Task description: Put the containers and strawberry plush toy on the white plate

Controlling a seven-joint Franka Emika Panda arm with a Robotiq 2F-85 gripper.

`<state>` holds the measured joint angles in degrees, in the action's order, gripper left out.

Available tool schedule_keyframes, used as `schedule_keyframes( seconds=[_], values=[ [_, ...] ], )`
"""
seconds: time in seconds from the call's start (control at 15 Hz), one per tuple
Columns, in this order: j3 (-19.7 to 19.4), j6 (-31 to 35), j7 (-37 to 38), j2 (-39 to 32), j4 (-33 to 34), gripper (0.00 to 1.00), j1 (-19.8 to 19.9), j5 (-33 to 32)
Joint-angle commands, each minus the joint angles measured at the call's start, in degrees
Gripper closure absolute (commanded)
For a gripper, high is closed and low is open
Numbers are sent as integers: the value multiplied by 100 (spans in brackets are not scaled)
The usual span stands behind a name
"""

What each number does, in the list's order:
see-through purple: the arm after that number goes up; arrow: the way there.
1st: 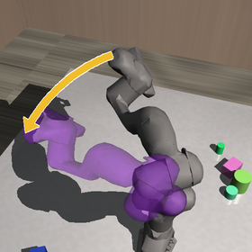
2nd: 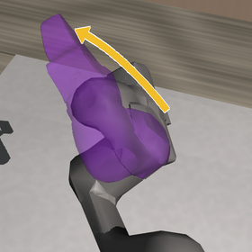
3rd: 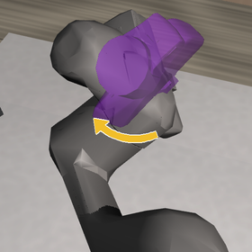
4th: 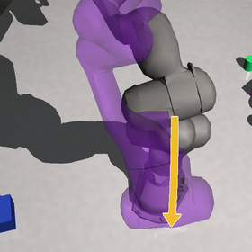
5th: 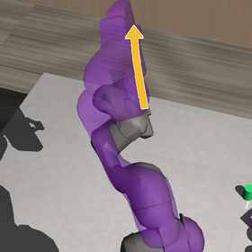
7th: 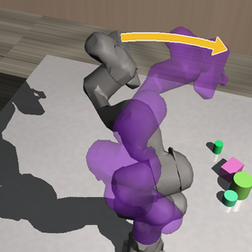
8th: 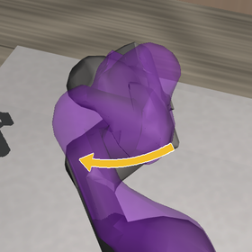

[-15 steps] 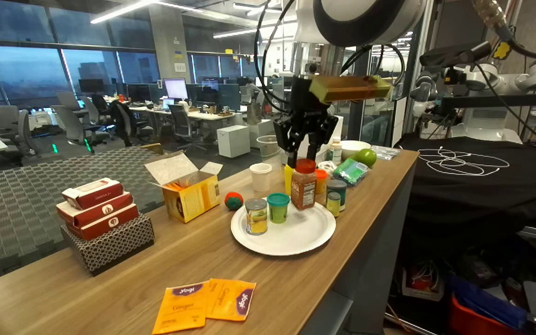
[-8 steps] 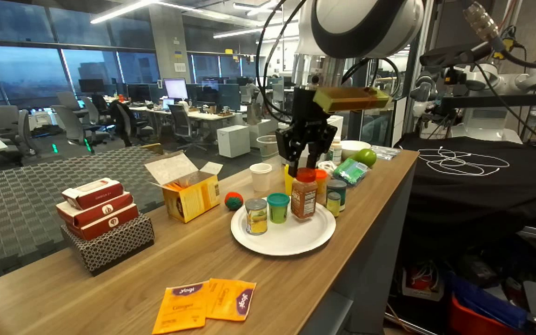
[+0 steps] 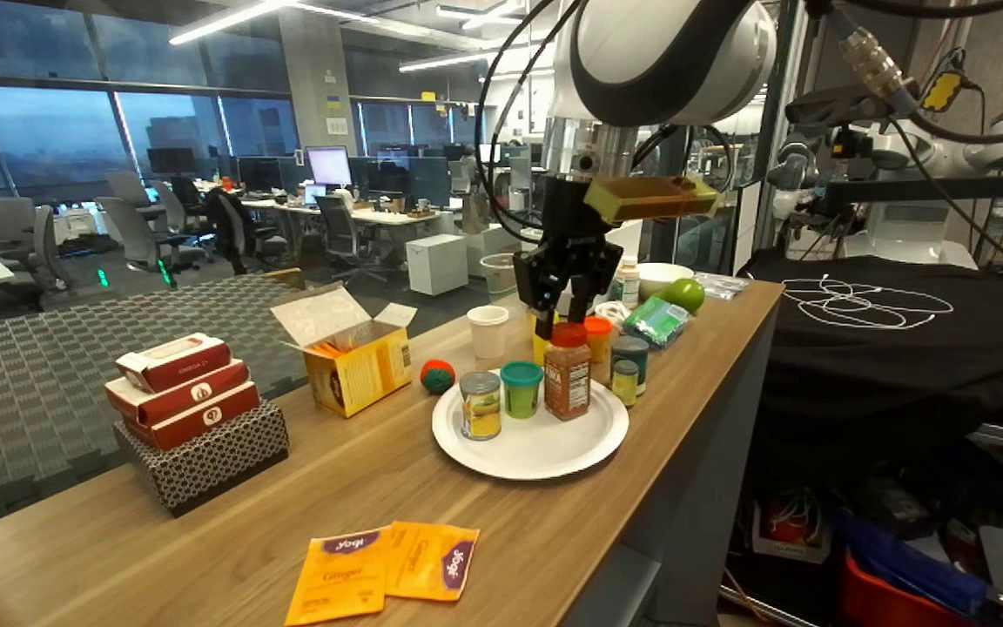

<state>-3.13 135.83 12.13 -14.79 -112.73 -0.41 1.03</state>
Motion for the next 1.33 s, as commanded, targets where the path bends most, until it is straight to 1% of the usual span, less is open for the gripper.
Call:
schedule_keyframes(
  seconds=[0.0,0.07,0.2,0.33,0.47,0.8,1.07,1.27],
  values=[
    [65,-46,-204,-100,196,22,62,102],
    [58,-58,-189,-94,202,13,53,79],
    [33,-78,-126,-61,225,0,27,-7],
    [22,-163,-84,-51,340,0,10,-53],
    [13,-333,-44,-112,592,0,-14,-138],
    [74,-1162,-44,-488,1647,0,-70,-187],
    [137,-1841,-47,-1187,2720,0,-141,-184],
    [170,-2131,5,-1836,3481,0,-183,-128]
  ],
)
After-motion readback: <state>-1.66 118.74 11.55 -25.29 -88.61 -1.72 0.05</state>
